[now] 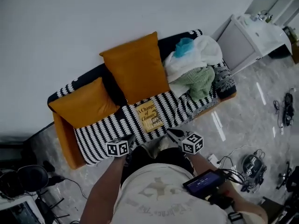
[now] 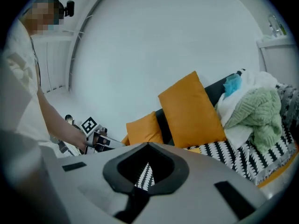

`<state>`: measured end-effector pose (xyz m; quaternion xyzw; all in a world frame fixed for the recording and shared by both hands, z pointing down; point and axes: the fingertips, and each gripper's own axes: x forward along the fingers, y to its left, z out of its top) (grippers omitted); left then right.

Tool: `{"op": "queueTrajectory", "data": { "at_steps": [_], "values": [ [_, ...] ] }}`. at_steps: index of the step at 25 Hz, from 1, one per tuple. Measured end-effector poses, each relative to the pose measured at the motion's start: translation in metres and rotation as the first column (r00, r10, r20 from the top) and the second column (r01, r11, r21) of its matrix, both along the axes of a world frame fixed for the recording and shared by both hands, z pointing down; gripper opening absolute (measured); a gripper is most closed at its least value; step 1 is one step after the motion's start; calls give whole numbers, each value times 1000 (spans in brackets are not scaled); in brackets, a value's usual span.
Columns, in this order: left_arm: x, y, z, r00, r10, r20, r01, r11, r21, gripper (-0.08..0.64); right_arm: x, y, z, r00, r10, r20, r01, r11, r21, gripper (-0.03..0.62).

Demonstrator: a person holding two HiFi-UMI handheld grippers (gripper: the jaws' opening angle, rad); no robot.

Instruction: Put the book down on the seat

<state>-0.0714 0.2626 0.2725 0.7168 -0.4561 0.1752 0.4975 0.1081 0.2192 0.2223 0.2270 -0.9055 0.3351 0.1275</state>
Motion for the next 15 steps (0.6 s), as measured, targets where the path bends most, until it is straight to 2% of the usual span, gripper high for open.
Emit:
{"op": "queueTrajectory", "data": {
  "at_steps": [5, 9, 15],
  "values": [
    [-8, 7, -30, 995, 93, 42, -97, 990, 100, 12, -28, 7, -44, 999, -40, 31, 38, 996, 84, 14],
    [-14, 7, -63, 988, 142, 63, -152, 964, 219, 12, -40, 12, -73, 998, -47, 30, 42, 988, 149, 14],
    [-28, 18, -104, 986, 153, 61, -164, 925, 342, 12, -45, 27, -101, 1000, -20, 18, 16, 981, 196, 14]
  ]
}}
